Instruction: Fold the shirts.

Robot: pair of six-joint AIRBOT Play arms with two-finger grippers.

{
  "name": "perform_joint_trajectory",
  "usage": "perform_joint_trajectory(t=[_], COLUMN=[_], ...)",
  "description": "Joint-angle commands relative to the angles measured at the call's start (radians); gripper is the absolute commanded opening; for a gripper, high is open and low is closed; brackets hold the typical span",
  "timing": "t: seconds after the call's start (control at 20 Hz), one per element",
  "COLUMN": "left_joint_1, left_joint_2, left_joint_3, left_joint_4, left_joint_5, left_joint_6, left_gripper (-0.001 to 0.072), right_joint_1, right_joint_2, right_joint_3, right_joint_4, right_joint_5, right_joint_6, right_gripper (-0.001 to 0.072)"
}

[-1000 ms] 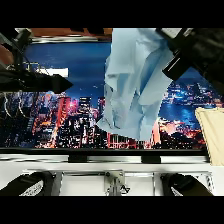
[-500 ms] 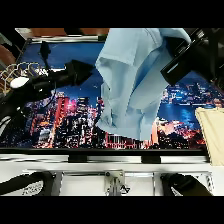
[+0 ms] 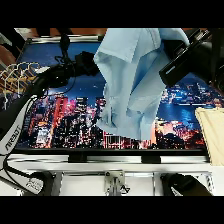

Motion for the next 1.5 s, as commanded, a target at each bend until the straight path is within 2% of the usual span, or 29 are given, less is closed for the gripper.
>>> perform_joint_trajectory(t=[0.0,0.3,0.35,0.4,0.5,0.55,0.65,0.8,1.05,1.25,1.45], left_joint_1=[-0.021,-0.087,-0.101,-0.114,-0.117,-0.102,-0.034,0.122,0.322,0.425,0.464], left_joint_2=[-0.07,-0.081,-0.084,-0.085,-0.085,-0.085,-0.072,-0.017,0.102,0.154,0.162], left_joint_3=[0.079,0.107,0.107,0.107,0.108,0.108,0.108,0.107,0.108,0.108,0.14], left_joint_4=[0.03,0.035,0.035,0.035,0.026,-0.004,-0.04,0.003,0.036,0.036,0.035], left_joint_5=[-0.038,-0.049,-0.043,-0.012,0.071,0.075,0.045,-0.023,-0.022,-0.02,-0.031], left_joint_6=[0.012,0.023,0.023,0.023,0.036,0.068,0.092,0.089,0.072,0.052,0.03], left_gripper=[0.0623,0.062,0.0602,0.0501,0.0141,0.0047,0.0047,0.0046,0.0046,0.0046,0.0046], right_joint_1=[0.001,0.001,0.001,0.001,0.001,0.001,0.001,0.001,0.001,0.001,0.001], right_joint_2=[0.001,0.0,0.0,0.001,0.001,0.001,0.001,0.001,0.001,0.001,-0.005], right_joint_3=[0.001,0.001,0.001,0.001,0.001,0.001,0.001,0.001,0.001,0.001,0.001], right_joint_4=[0.002,0.002,0.003,0.003,0.003,0.0,-0.011,-0.039,-0.038,-0.006,-0.003], right_joint_5=[0.011,0.025,0.028,0.031,0.048,0.067,0.108,0.12,0.152,0.204,0.289], right_joint_6=[0.021,0.033,0.037,0.039,0.039,0.039,0.039,0.039,0.038,0.007,-0.019], right_gripper=[0.0069,0.007,0.0069,0.0069,0.0069,0.0069,0.007,0.007,0.0069,0.0069,0.0069])
